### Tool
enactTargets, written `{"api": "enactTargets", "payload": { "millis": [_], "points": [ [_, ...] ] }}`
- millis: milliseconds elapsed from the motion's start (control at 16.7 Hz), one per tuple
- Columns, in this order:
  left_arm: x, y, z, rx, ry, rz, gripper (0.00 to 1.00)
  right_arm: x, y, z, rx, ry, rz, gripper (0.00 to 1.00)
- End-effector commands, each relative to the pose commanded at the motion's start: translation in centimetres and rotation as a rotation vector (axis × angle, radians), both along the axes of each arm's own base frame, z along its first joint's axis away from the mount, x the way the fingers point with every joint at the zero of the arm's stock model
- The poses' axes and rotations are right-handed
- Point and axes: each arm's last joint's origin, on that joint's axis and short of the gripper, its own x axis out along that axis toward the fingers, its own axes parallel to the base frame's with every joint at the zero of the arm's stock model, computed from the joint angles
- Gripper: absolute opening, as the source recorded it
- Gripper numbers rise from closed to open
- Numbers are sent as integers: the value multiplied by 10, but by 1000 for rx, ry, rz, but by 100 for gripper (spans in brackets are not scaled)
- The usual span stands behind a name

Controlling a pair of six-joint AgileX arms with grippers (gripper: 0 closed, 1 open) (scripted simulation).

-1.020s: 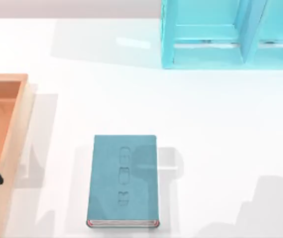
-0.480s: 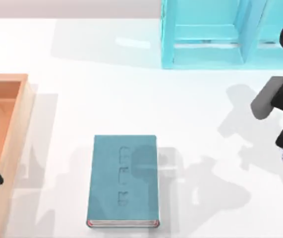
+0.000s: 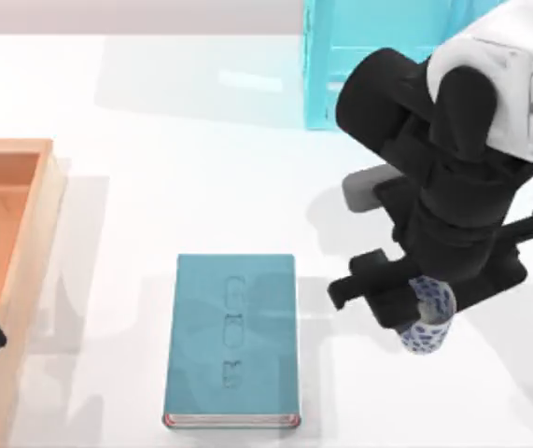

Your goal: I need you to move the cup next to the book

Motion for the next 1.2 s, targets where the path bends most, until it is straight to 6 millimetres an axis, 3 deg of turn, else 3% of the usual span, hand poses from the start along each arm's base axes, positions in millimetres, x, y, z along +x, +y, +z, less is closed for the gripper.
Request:
{"api": "enactTargets", "payload": {
  "millis": [420,960,1200],
  "points": [
    [0,0,0,0,0,0,100,-29,34,9,17,-45,-326,0],
    [0,0,0,0,0,0,100,-31,35,8,17,-46,-369,0],
    [0,0,0,0,0,0,100,-30,37,-21,20,-49,-364,0]
  ]
}}
